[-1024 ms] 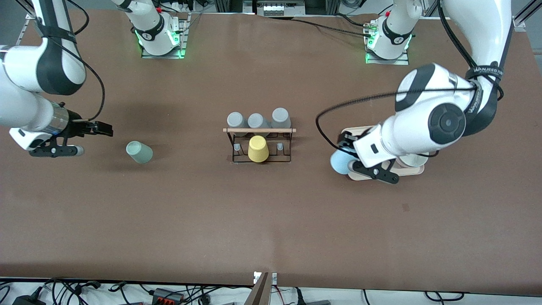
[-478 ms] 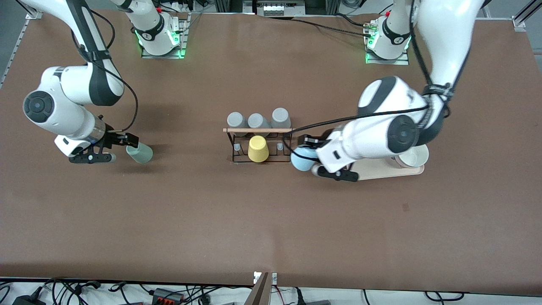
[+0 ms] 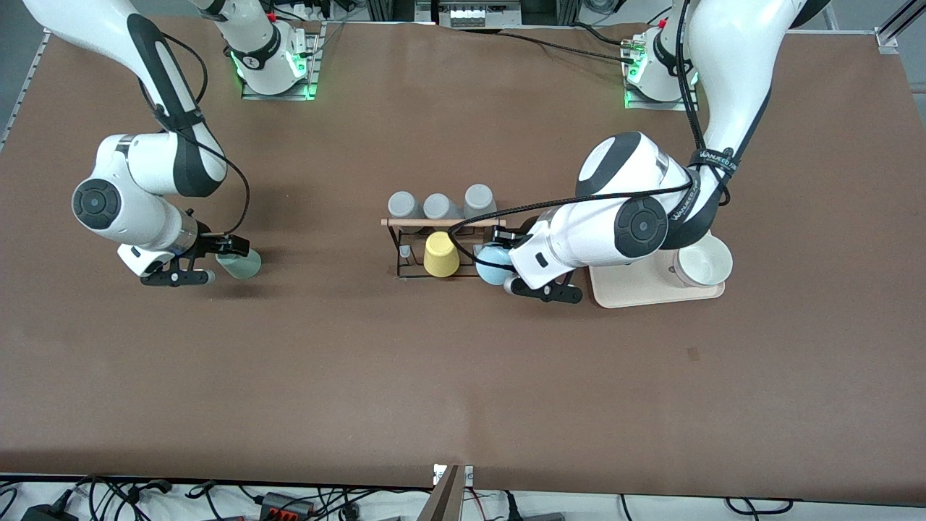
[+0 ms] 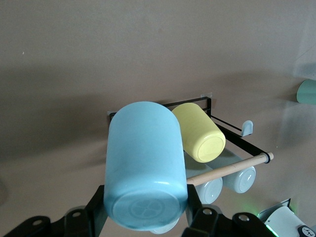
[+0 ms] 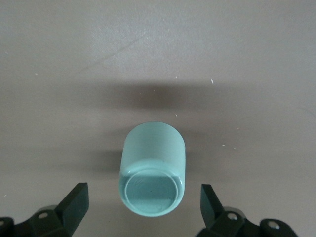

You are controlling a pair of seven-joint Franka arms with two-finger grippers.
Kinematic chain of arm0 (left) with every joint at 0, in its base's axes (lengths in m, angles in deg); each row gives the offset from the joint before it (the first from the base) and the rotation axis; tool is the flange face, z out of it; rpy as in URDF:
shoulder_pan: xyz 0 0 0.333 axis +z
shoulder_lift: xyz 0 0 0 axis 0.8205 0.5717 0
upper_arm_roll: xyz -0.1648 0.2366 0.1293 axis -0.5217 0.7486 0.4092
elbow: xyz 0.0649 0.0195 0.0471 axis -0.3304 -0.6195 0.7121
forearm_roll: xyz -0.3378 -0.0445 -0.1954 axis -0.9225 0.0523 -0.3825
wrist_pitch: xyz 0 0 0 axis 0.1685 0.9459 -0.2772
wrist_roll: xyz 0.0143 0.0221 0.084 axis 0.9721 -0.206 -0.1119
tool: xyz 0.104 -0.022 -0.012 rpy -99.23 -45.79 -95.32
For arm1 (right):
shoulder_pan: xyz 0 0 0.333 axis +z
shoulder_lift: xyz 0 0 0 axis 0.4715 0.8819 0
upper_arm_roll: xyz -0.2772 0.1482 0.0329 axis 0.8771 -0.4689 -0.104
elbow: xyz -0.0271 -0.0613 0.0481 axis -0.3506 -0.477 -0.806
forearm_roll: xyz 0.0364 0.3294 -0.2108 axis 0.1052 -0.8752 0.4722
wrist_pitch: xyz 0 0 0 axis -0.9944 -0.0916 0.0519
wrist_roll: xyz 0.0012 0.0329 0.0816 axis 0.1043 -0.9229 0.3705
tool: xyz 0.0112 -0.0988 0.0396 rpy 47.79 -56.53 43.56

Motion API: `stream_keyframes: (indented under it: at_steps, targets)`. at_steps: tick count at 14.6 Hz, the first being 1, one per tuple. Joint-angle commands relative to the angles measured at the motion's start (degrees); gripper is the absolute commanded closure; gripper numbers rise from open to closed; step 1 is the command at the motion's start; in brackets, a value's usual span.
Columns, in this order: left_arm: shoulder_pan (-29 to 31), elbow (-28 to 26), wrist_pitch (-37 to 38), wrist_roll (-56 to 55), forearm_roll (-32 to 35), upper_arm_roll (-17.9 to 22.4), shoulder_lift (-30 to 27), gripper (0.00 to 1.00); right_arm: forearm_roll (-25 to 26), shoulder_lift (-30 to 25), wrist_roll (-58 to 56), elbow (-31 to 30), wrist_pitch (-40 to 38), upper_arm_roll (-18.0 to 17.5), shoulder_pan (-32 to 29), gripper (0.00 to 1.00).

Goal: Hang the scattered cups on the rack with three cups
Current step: 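Carry the blue cup to the rack while the right gripper grasps the pale cup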

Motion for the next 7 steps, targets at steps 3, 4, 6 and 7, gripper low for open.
stream_keyframes:
  at_steps: [3,4,6,7]
  targets:
    - [-2.03,2.01,1.07,-0.50,-0.01,0.03,2.57,0.86,-3.13,1.58,0.72,-1.01,1.42,-0.20,-0.67,0.00]
    - [-2.30,1.83,1.07,-0.50,0.07,0.03,2.83,0.85,-3.13,1.67,0.63,-1.01,2.56,-0.20,-0.58,0.00]
    - [-2.39,1.83,1.07,-0.41,0.16,0.03,3.36,0.85,-3.13,2.63,-0.33,-1.01,3.80,-0.11,-0.84,0.00]
    - [-2.39,1.74,1.07,-0.06,0.16,0.03,3.71,0.84,-3.13,2.81,-0.33,-1.01,3.80,-0.11,-0.84,0.00]
